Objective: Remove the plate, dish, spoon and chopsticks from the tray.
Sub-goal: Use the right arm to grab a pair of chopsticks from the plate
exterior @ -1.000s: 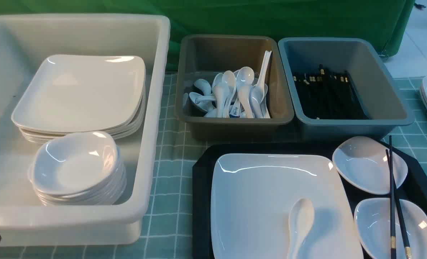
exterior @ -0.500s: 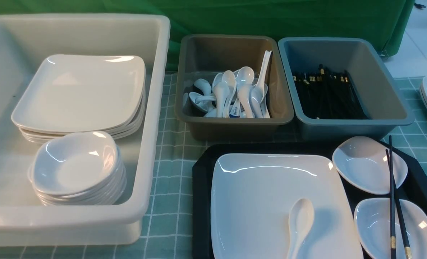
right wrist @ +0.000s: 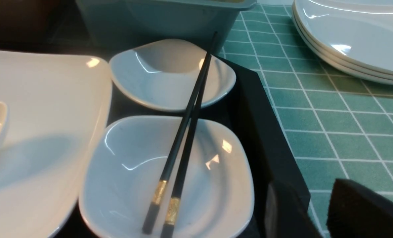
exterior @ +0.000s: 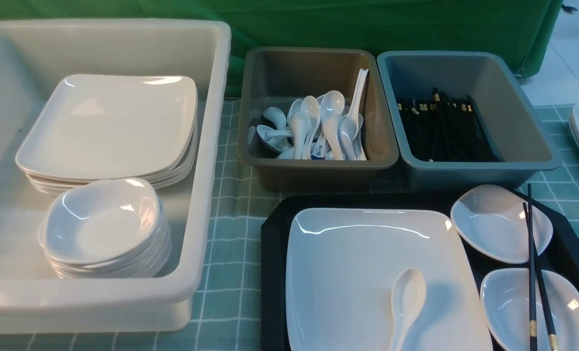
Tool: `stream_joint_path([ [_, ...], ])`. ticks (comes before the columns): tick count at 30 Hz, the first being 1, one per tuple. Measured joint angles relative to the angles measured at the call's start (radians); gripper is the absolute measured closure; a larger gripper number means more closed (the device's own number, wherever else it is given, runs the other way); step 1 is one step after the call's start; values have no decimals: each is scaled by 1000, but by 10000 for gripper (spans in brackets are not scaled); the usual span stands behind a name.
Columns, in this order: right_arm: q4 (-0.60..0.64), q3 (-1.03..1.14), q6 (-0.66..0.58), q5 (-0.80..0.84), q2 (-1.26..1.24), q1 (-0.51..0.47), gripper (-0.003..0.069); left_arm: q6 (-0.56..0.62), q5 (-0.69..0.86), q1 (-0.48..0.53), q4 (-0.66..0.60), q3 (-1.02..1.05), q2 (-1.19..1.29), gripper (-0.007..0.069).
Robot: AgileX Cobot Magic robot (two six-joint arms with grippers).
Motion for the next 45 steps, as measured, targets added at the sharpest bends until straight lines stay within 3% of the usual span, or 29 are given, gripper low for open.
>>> stream_joint_path([
  [2, 28, 0, 15, -17, 0, 0, 417, 16, -19, 0, 26, 0, 0, 607],
  [6, 236, 0, 261, -162, 0, 1, 417, -9, -251, 0, -40, 0, 0, 607],
  [7, 236, 0, 277, -169, 0, 1, 417, -14, -266, 0, -56, 0, 0, 607],
  [9, 295, 0, 441, -238, 0, 1, 417, -64, -452, 0, -136, 0, 0, 607],
  [11, 311, 0, 520, -280, 0, 1, 417, -115, -590, 0, -172, 0, 0, 607],
  [12, 316, 0, 532, -291, 0, 1, 417, -194, -687, 0, -212, 0, 0, 607],
  [14, 318, 0, 514, -293, 0, 1, 417, -377, -816, 0, -322, 0, -1, 607],
  [16, 320, 0, 425, -291, 0, 1, 417, -465, -849, 1, -445, 0, -1, 607],
  [20, 320, 1, 325, -344, 0, 1, 417, -469, -862, 1, -585, 0, -1, 607],
  [23, 320, -23, 306, -457, 0, 1, 424, -547, -955, 1, -644, 0, -1, 607],
  [25, 321, -140, 245, -437, 21, 1, 482, -592, -977, 2, -675, -51, 2, 607],
  [27, 321, -259, 185, -380, 61, 1, 544, -604, -871, 3, -651, -164, 23, 607],
  [30, 321, -511, 67, -184, 191, 1, 617, -610, -567, 3, -528, -395, 110, 607],
  [33, 322, -796, -54, 137, 413, 1, 631, -588, -99, 3, -429, -683, 272, 607],
  [37, 324, -1079, -116, 541, 677, 1, 631, -411, 491, 3, -416, -966, 552, 607],
  [40, 324, -1199, -139, 765, 843, 1, 631, -266, 838, 3, -447, -1081, 775, 607],
  [45, 324, -1226, -154, 889, 1056, 1, 623, -118, 968, 3, -557, -1092, 1004, 612],
])
